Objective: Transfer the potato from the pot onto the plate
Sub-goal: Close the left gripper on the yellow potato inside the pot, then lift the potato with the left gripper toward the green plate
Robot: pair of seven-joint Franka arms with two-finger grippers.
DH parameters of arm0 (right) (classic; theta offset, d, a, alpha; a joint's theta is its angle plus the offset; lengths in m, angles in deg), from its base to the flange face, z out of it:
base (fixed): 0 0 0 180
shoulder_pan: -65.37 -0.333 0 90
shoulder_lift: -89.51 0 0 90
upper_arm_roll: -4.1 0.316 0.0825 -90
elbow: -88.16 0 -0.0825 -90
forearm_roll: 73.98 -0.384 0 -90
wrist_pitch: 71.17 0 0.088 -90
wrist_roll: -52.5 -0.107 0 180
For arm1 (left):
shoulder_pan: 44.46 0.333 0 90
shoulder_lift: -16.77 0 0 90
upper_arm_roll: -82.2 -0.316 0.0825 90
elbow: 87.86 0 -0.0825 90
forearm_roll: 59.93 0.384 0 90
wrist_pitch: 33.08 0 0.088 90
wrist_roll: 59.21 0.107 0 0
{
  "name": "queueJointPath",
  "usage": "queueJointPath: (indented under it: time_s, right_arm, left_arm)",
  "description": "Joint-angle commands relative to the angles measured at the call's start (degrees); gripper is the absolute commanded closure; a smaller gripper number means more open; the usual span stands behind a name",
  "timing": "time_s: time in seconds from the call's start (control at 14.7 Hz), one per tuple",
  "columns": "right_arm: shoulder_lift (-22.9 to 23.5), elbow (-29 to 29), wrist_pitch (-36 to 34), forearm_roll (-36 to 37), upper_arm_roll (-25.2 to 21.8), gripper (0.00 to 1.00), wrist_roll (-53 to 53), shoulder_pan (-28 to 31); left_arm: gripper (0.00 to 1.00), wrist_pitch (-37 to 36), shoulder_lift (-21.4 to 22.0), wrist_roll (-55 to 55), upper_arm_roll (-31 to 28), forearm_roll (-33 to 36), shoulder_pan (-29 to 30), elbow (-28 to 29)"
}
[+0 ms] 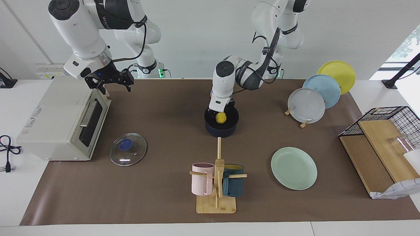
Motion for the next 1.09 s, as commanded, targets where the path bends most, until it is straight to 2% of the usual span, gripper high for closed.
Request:
queueJointPath:
  time_s: [0.0,0.2,0.41,0.68,0.75,1.02]
  right_arm:
    - [-0.4,0.2,0.3,-0.1,0.0,0.0,-0.9,0.3]
    - [-0.4,0.2,0.3,-0.1,0.0,0.0,-0.9,0.5]
    - [-0.4,0.2,0.3,-0.1,0.0,0.0,-1.0,0.5]
    - [-0.4,0.2,0.3,-0.2,0.0,0.0,-0.9,0.5]
    - [-0.4,0.2,0.3,-0.2,0.0,0.0,-1.0,0.5]
    - [-0.4,0.2,0.3,-0.2,0.0,0.0,-0.9,0.5]
  left_arm:
    - [0.89,-3.1,3.1,0.1,-0.2,-0.7,1.3,-1.0]
    - [0.9,-9.8,3.2,1.3,-0.3,-2.7,4.6,-8.5]
    - [0.93,-17.1,2.1,8.1,-0.3,-5.4,11.2,-17.7]
    - [1.0,-19.9,-2.3,20.6,-0.4,-5.5,22.3,-24.6]
    - [1.0,-19.6,-3.9,24.0,-0.4,-5.4,24.6,-26.2]
    - [1.0,-16.4,-15.2,34.5,-0.7,-2.0,29.9,-34.2]
